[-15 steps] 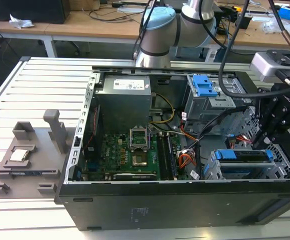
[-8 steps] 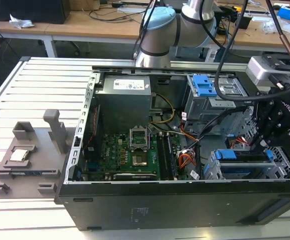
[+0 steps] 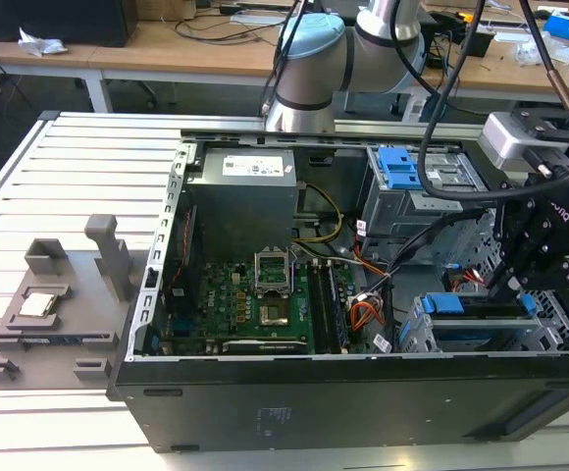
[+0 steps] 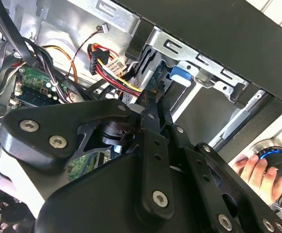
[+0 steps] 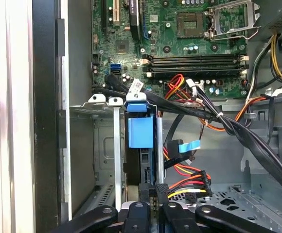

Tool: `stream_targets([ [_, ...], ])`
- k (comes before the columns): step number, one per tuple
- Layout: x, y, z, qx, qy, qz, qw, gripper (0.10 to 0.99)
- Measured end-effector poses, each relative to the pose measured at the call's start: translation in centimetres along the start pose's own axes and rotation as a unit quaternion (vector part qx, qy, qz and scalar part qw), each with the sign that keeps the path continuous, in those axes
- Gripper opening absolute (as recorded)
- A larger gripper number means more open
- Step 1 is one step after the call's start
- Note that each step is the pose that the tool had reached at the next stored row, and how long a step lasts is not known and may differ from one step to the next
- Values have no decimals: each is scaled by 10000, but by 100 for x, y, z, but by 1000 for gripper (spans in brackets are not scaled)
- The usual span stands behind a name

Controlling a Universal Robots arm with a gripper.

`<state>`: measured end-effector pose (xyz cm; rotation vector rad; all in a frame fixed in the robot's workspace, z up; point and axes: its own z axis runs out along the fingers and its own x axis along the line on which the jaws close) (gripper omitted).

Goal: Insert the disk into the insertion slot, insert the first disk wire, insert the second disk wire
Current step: 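Insert the first disk wire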

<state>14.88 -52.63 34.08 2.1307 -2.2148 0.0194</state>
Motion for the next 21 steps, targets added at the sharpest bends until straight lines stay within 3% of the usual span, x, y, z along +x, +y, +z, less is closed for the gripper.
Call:
stream_targets([
  [12,14,-20,46,0,1,1,10000,165],
  [14,14,-20,48,0,-1,0,10000,176],
  [15,14,-20,47,0,-1,0,10000,239],
  [18,18,-18,-15,0,0,0,10000,239],
  [21,23,-13,-130,0,0,0,10000,239],
])
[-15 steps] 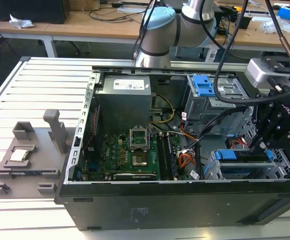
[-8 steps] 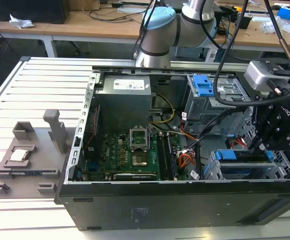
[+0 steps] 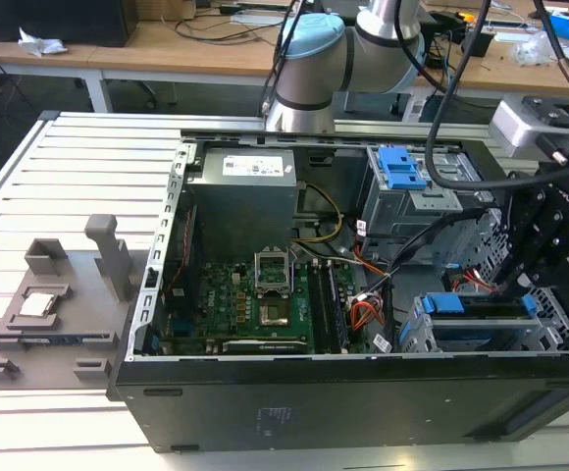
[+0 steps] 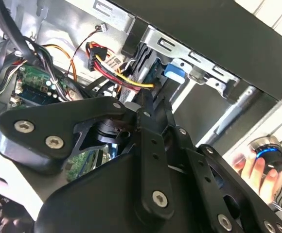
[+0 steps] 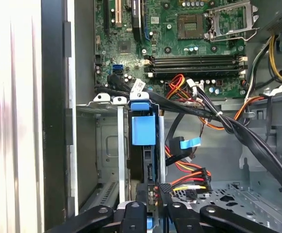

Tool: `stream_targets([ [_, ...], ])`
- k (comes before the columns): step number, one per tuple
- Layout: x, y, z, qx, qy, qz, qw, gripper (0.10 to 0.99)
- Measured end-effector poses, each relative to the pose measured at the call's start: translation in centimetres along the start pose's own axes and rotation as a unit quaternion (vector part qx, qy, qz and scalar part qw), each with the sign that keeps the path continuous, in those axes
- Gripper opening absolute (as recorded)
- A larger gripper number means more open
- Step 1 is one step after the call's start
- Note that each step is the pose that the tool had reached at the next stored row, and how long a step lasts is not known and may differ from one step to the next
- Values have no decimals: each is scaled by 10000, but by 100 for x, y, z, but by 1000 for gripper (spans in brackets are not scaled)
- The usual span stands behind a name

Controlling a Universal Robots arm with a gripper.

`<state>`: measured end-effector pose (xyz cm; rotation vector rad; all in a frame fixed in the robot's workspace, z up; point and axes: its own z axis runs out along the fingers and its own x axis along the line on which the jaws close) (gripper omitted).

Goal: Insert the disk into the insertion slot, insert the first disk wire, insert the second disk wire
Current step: 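Insert the first disk wire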

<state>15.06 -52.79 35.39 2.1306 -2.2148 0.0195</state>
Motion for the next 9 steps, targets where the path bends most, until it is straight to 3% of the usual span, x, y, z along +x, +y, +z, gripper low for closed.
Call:
stream_targets([
  [3,-7,2,-34,0,-1,0,10000,239],
  [4,-8,3,-45,0,0,0,10000,157],
  [6,-8,4,-64,0,0,-1,10000,106],
  [9,-7,5,-76,0,-2,0,10000,106],
])
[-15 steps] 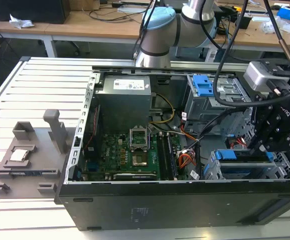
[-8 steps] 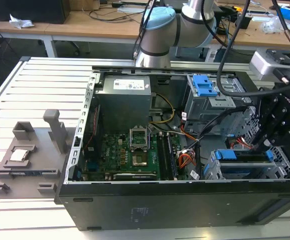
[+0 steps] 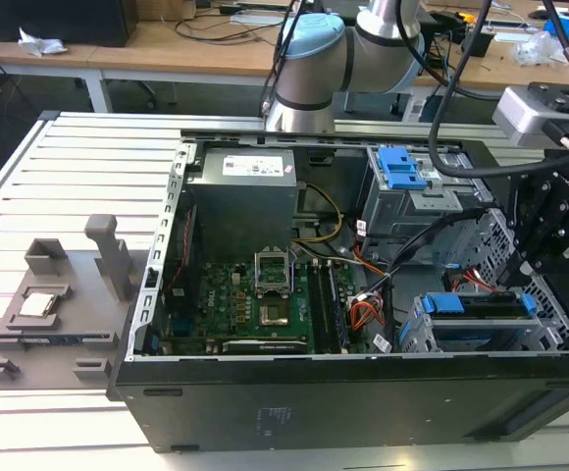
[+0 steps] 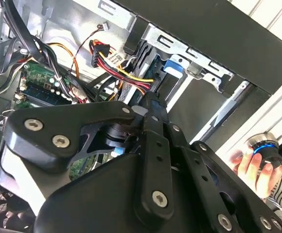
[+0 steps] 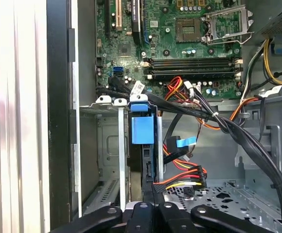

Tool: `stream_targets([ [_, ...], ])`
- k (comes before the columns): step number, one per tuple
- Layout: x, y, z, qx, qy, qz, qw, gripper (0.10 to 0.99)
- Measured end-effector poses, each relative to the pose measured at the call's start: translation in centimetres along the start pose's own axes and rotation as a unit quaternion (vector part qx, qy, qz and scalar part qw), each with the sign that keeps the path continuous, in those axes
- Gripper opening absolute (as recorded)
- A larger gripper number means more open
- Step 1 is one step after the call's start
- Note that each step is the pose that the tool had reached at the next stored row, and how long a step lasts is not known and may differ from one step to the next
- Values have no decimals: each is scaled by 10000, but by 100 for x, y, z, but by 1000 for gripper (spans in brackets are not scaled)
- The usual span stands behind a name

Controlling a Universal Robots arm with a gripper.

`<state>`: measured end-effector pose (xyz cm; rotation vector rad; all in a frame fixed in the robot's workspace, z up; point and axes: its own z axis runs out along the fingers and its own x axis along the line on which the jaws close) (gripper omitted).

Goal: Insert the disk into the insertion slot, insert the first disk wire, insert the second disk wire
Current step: 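Insert the first disk wire, then insert the second disk wire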

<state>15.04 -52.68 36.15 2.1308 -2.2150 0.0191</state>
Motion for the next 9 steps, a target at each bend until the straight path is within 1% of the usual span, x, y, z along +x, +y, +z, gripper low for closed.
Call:
stream_targets([
  [3,0,0,-5,0,2,0,10000,106],
  [4,1,19,-2,0,3,1,10000,106],
  [6,-1,111,14,0,2,1,10000,106],
  [7,-10,144,15,0,2,0,10000,106],
  [8,-21,169,15,0,2,0,10000,106],
  [9,-56,208,14,0,2,0,10000,106],
])
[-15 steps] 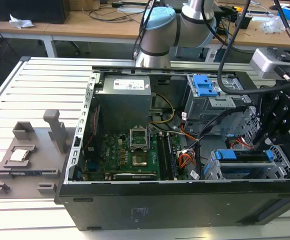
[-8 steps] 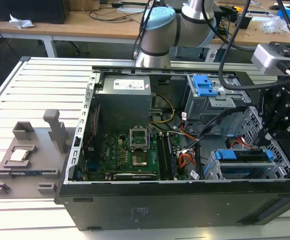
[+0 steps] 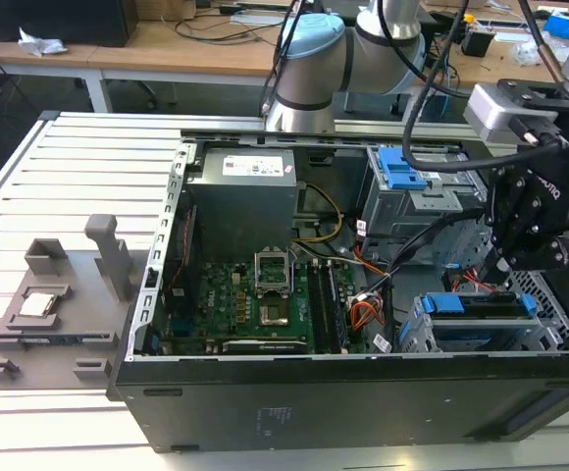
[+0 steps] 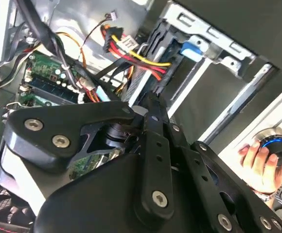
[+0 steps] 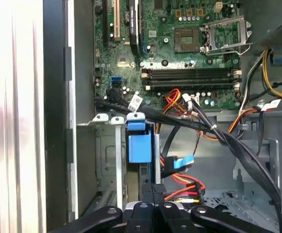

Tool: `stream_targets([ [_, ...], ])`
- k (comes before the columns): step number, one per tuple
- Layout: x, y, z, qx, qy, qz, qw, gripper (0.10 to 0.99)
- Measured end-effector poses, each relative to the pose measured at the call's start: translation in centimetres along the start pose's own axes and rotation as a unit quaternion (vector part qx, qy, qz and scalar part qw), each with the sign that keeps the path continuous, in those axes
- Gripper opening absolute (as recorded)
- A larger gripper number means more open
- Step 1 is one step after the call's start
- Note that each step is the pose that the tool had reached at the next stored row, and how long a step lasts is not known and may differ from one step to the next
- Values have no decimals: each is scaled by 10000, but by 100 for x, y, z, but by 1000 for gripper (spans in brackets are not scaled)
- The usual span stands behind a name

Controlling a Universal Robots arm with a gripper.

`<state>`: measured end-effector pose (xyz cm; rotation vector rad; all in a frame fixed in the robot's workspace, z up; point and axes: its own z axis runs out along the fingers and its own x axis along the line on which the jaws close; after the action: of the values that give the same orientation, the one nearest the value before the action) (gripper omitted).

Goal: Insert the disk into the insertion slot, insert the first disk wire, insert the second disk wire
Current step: 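Insert the second disk wire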

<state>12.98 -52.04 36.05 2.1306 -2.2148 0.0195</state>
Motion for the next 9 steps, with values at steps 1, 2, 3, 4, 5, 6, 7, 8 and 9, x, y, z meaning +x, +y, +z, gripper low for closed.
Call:
stream_targets([
  [1,-31,33,0,0,-1,0,10000,106],
  [2,-59,83,3,0,0,0,10000,106],
  [3,-70,117,13,0,0,0,10000,106],
  [4,-112,163,25,0,7,-1,10000,106],
  [5,-140,172,23,1,17,-1,10000,106],
  [6,-171,178,21,1,30,-2,10000,106],
  [7,-219,187,19,2,46,-3,10000,106],
  [8,-253,195,17,2,50,-5,10000,106],
  [9,-254,196,17,2,50,-4,10000,106],
])
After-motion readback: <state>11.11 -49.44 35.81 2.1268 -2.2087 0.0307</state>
